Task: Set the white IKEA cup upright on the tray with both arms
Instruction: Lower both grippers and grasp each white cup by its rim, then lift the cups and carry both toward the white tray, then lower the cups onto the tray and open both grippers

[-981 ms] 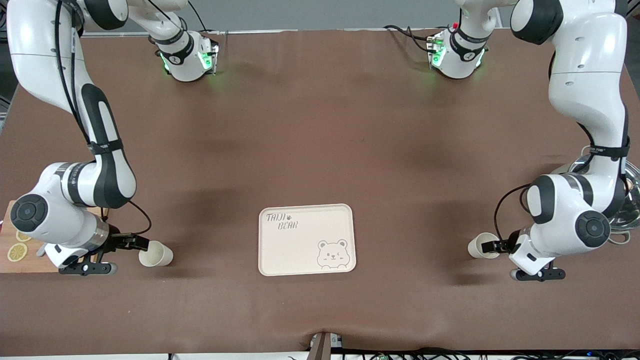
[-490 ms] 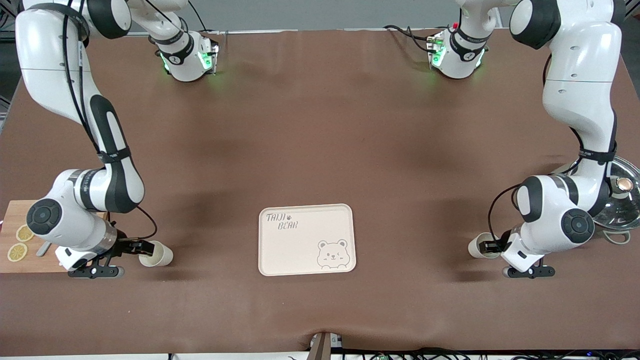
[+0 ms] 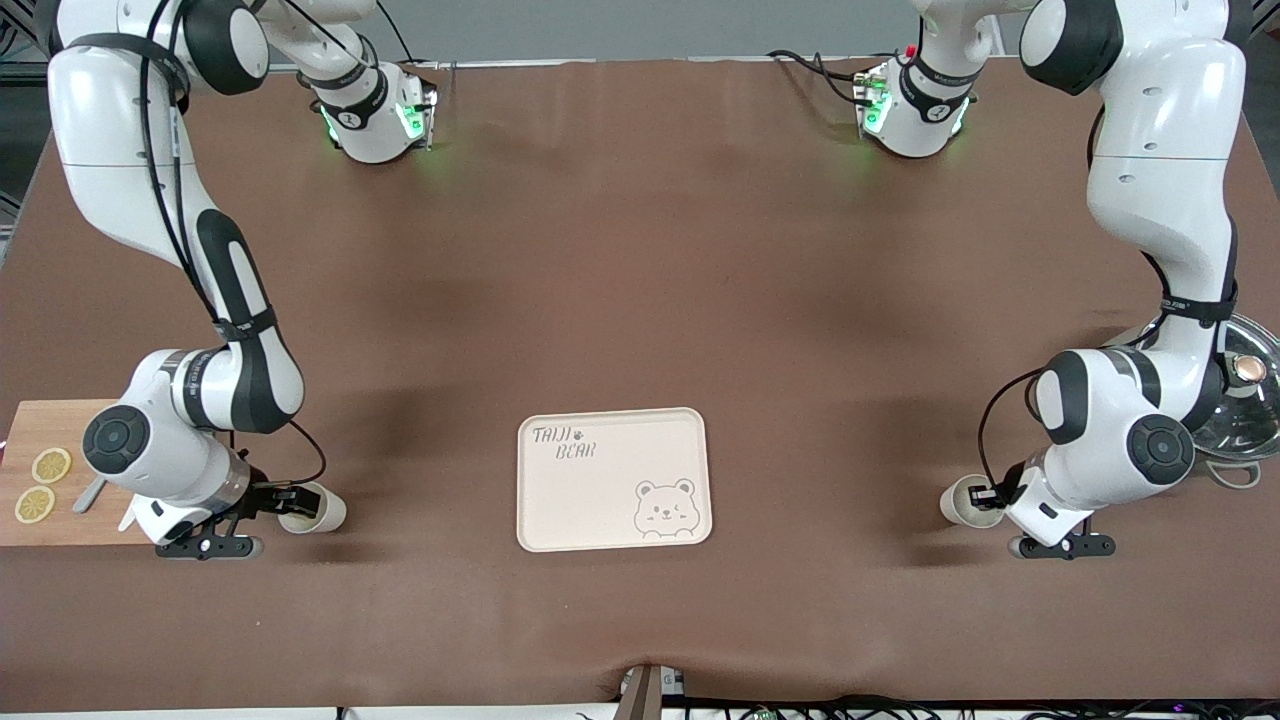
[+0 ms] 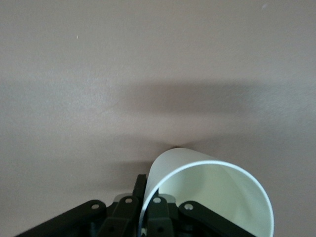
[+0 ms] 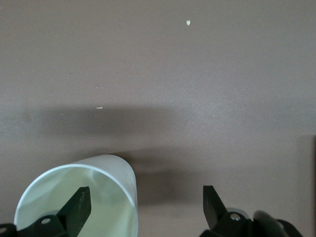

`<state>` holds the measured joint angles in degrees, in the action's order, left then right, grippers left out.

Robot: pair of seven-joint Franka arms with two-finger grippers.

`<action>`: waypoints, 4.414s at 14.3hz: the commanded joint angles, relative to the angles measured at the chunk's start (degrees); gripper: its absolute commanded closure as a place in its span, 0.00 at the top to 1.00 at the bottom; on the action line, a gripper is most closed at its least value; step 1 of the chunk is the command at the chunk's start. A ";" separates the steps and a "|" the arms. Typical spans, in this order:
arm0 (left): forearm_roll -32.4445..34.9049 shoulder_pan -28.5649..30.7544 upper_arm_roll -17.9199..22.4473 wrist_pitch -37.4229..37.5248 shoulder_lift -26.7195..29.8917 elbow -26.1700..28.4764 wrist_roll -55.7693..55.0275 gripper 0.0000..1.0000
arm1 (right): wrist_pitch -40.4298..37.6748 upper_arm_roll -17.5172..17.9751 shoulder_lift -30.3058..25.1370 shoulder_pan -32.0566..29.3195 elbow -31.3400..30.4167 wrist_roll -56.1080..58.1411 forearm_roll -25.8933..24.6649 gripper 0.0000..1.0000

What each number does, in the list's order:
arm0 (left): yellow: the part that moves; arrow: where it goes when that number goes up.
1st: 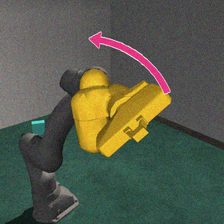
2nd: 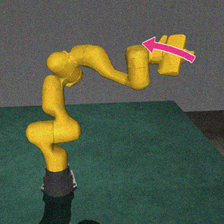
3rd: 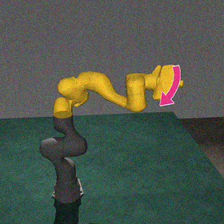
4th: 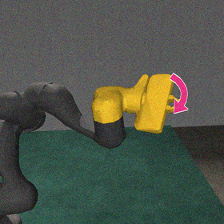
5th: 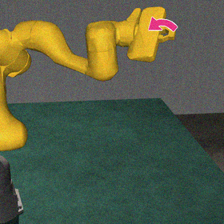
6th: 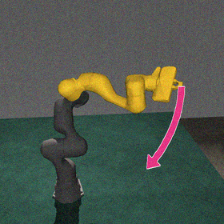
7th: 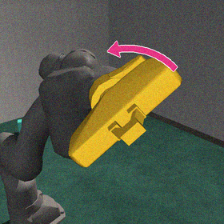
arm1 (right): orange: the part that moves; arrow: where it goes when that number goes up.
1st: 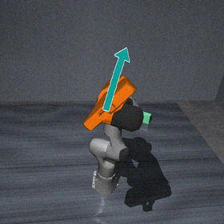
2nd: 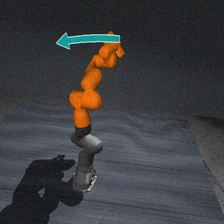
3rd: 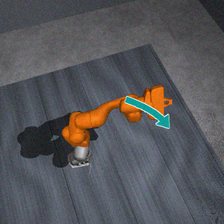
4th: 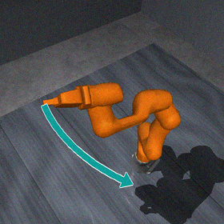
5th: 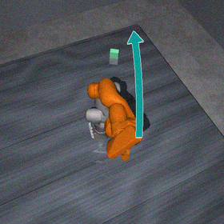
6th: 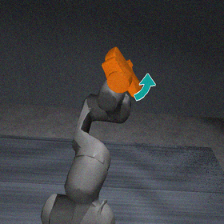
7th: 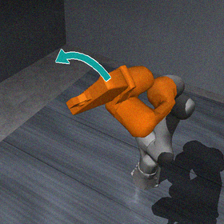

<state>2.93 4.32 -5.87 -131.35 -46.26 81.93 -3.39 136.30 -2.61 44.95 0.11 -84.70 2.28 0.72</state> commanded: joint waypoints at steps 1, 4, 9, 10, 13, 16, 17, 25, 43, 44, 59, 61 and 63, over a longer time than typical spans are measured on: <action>0.58 -0.37 -0.28 0.39 1.96 -1.06 -1.44 0.00 | -0.16 -0.12 0.49 0.24 1.02 -0.44 0.69 1.00; 0.41 -0.46 -1.67 2.49 2.58 -3.08 -2.14 0.00 | -0.24 -0.03 0.66 0.50 1.02 0.26 0.60 0.78; 0.58 -4.23 -1.42 8.47 2.32 -8.09 -8.90 0.00 | -0.24 -0.03 0.66 0.68 1.02 0.53 0.60 0.20; 0.58 -5.11 -1.33 8.74 2.32 -8.10 -11.00 0.00 | -0.24 -0.03 0.66 0.59 1.02 0.53 0.60 0.13; 0.58 -8.01 -1.25 8.92 2.32 -8.19 -17.95 0.00 | -0.16 -0.03 0.75 0.59 1.02 2.10 0.51 0.00; 0.50 -11.17 -1.33 8.92 2.40 -8.54 -26.90 0.00 | -0.07 -0.03 0.84 0.59 1.02 2.90 0.60 0.00; 0.58 -12.49 -1.33 8.92 2.23 -8.54 -29.63 0.00 | -0.07 -0.03 0.84 0.59 1.02 2.90 0.68 0.00; 0.50 -22.95 -1.33 7.34 0.39 -10.82 -48.71 0.00 | -5.92 2.17 -0.04 0.68 3.99 1.85 5.42 0.00; 0.58 -37.99 3.06 -1.19 -7.79 -12.14 -62.97 0.00 | -18.54 1.81 -0.74 22.91 12.89 -45.42 4.73 0.00; 0.58 -37.99 3.06 -1.19 -7.96 -12.14 -62.97 0.00 | -17.39 1.81 -0.48 24.05 12.80 -47.18 4.64 0.00; 1.37 -34.74 3.06 -1.10 -0.42 -10.83 -62.09 0.78 | -7.19 1.73 4.97 29.69 12.19 -58.44 -4.15 0.00; 1.37 -33.60 2.97 0.91 1.43 -10.82 -61.74 0.84 | -6.40 1.73 5.32 29.69 12.19 -58.44 -4.15 0.00; 1.37 -32.63 3.06 4.24 3.45 -10.82 -59.56 0.90 | -5.52 1.73 5.50 29.69 12.10 -58.44 -4.15 0.00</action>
<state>2.93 -29.19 -2.67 -130.20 -46.10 69.40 -64.39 129.90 -0.60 50.15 29.45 -72.81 -54.59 -2.07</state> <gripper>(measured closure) 0.163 0.956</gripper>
